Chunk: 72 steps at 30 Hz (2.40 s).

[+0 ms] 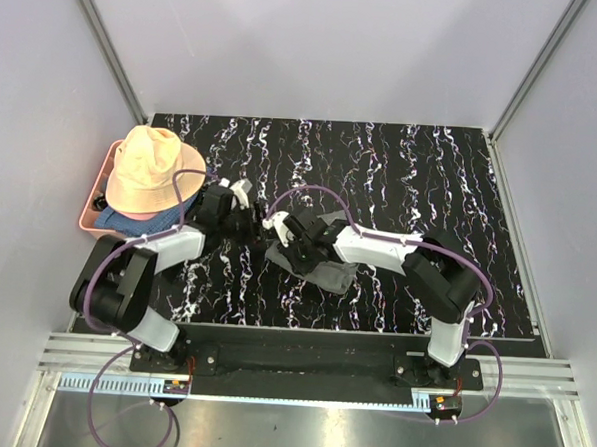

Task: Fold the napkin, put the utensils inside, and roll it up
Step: Roll the napkin with the utensil

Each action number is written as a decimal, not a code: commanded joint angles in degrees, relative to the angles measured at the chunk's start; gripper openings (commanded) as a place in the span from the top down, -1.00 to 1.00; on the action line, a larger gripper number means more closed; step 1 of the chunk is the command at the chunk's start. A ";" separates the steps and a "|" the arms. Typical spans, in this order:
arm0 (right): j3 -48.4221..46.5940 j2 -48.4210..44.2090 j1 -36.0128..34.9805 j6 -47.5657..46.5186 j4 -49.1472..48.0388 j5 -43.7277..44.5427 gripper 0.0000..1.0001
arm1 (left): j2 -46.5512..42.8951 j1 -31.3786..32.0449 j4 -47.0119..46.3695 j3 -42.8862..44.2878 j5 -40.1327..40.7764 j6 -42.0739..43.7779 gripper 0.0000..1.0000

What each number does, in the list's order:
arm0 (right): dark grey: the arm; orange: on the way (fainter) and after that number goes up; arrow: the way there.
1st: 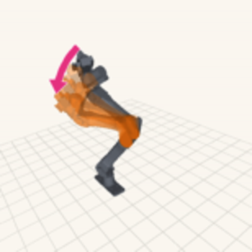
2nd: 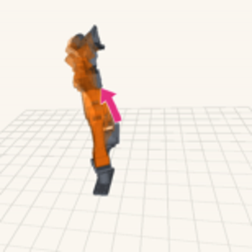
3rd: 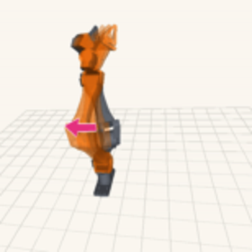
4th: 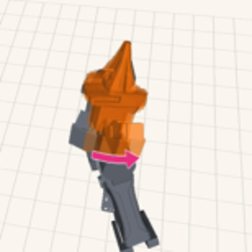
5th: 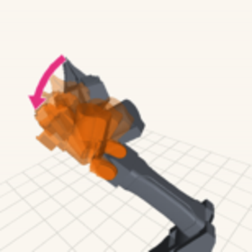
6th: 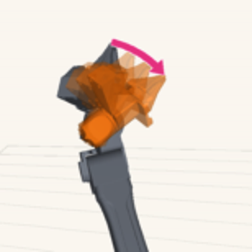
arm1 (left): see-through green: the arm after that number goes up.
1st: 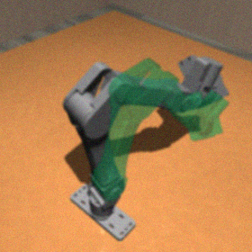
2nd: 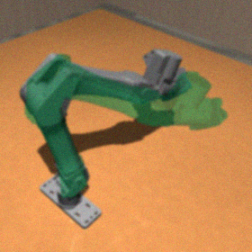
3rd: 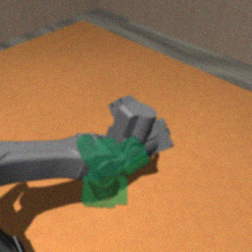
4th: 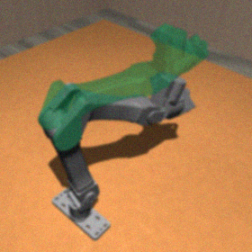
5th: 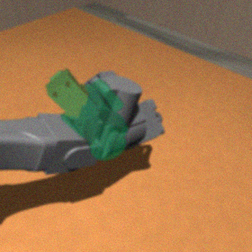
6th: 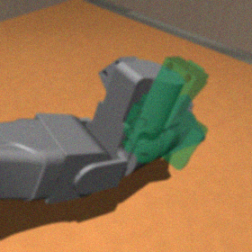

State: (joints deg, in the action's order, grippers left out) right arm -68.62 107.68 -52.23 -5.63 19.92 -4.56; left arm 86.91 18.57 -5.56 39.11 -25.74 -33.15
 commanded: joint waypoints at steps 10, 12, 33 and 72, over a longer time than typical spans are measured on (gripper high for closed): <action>-1.16 2.01 6.51 3.34 6.44 -26.80 0.70 | -10.97 -1.34 -12.18 -11.95 0.08 -2.45 -0.28; -1.52 2.62 7.75 3.52 6.36 -29.09 0.70 | -11.15 -1.34 -14.02 -13.09 -1.85 -2.19 -0.27; -2.92 13.61 18.56 4.05 3.81 -51.78 0.66 | 1.15 2.35 -25.55 -10.02 -9.95 -3.42 -0.14; 7.71 -11.09 -5.86 2.64 -5.86 16.33 -0.40 | 13.37 2.70 1.08 7.29 -6.17 -3.94 1.00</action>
State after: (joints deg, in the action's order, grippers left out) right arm -61.30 95.64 -56.51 -0.40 17.67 -0.43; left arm 99.50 21.34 -6.46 44.36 -33.15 -37.30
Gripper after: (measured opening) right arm 0.729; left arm 0.017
